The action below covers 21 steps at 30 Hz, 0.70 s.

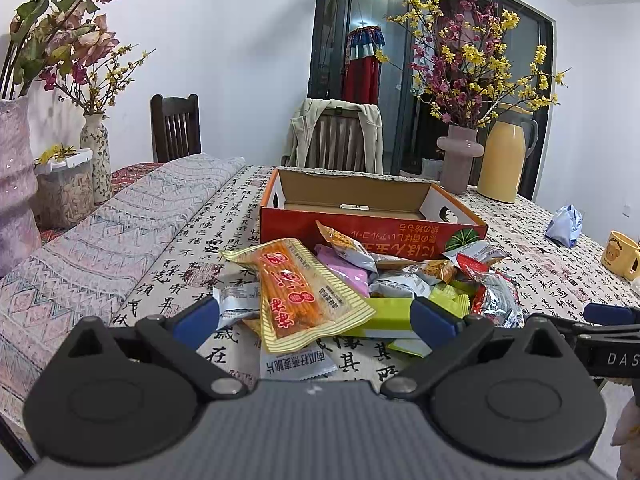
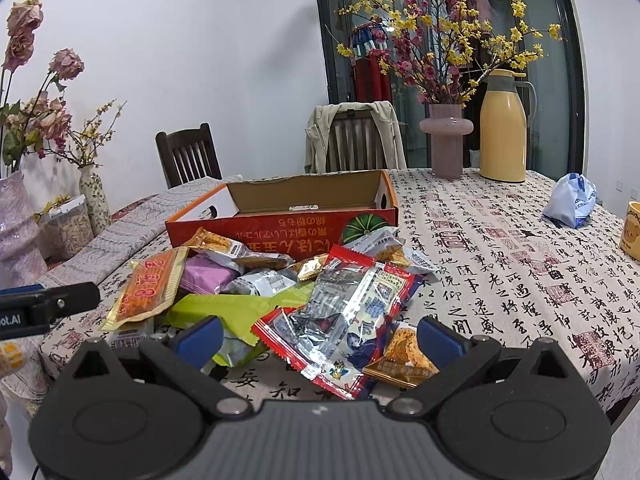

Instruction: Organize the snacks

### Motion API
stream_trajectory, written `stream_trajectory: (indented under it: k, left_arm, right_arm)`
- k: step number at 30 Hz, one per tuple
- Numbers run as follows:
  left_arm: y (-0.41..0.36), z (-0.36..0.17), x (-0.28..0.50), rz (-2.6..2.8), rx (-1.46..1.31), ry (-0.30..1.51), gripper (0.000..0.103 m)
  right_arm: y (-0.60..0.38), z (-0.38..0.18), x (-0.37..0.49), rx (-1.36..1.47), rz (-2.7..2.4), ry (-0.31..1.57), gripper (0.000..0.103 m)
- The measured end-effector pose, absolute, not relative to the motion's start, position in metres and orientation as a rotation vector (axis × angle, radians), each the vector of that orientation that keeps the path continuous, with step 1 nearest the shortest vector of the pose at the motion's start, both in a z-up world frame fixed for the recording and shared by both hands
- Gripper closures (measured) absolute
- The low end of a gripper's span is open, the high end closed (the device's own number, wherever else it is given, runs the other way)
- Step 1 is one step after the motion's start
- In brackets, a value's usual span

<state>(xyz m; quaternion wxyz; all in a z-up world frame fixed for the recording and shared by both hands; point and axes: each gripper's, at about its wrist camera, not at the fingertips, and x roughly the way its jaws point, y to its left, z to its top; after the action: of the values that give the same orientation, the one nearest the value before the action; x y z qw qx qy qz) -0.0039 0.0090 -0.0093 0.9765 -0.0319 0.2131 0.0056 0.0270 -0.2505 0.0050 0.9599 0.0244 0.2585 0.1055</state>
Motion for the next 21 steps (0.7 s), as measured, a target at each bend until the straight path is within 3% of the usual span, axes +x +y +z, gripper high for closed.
stream_trajectory:
  k: [21]
  left_arm:
    - [0.009,-0.011,0.002,0.018,-0.071,0.45,0.0]
  right_arm:
    - [-0.265,-0.001,0.031,0.043,0.156,0.515,0.002]
